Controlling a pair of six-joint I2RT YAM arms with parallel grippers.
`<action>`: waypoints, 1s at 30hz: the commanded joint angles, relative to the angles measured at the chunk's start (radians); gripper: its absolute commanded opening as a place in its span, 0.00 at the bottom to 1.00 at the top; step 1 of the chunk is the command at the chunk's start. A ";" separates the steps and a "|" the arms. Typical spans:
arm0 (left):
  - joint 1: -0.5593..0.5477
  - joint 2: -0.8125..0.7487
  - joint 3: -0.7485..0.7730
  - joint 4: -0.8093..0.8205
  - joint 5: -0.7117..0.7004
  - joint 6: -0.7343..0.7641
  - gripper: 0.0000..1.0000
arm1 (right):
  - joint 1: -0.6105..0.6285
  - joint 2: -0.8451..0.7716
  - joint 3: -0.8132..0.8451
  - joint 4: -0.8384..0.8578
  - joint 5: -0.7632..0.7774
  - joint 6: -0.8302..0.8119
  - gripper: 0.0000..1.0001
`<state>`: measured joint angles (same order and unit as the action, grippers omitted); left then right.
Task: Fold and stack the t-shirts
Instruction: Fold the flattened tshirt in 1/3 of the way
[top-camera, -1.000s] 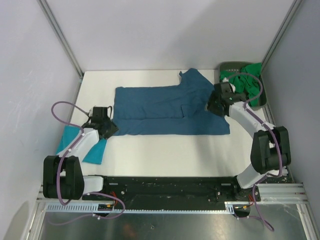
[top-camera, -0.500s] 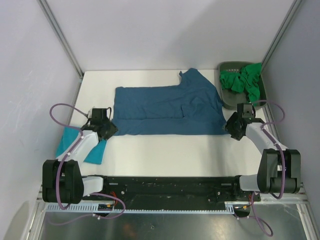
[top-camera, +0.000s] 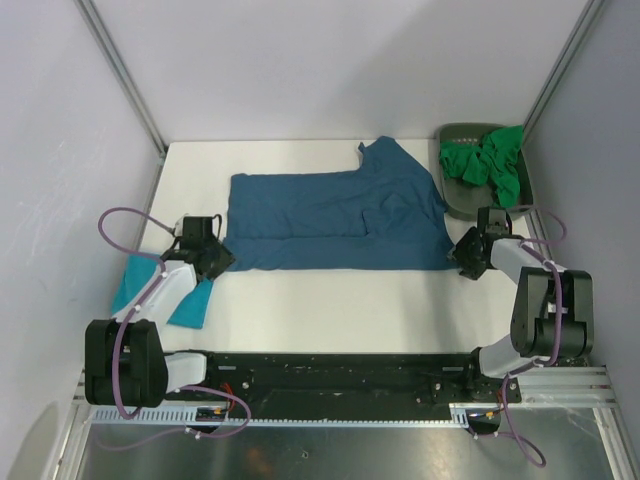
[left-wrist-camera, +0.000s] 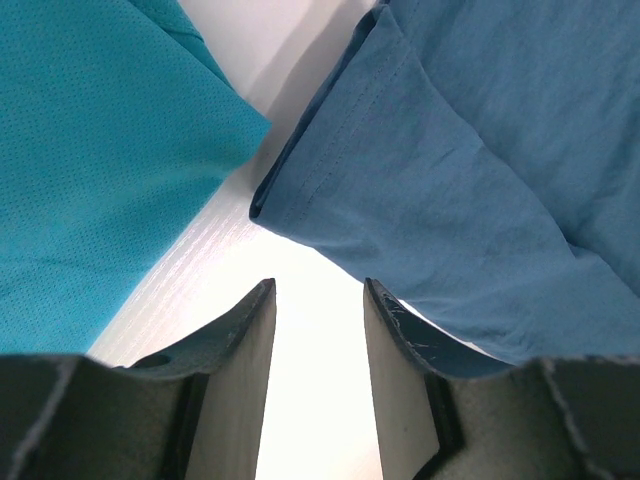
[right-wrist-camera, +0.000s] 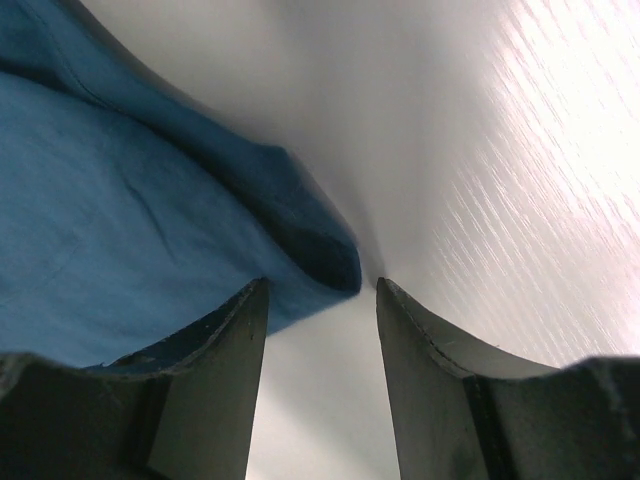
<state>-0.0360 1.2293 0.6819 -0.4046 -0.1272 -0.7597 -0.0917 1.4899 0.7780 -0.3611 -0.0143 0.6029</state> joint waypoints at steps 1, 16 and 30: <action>0.008 -0.020 -0.002 0.019 -0.006 0.003 0.45 | -0.003 0.052 -0.006 0.054 -0.015 0.010 0.51; 0.011 -0.021 -0.020 0.022 -0.007 -0.001 0.48 | 0.002 0.077 0.012 0.037 0.069 -0.002 0.01; 0.058 0.105 -0.036 0.104 0.028 -0.071 0.49 | 0.014 0.057 0.052 -0.013 0.082 -0.017 0.00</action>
<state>-0.0063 1.3025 0.6281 -0.3550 -0.1089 -0.7940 -0.0803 1.5398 0.7982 -0.3378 0.0380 0.6052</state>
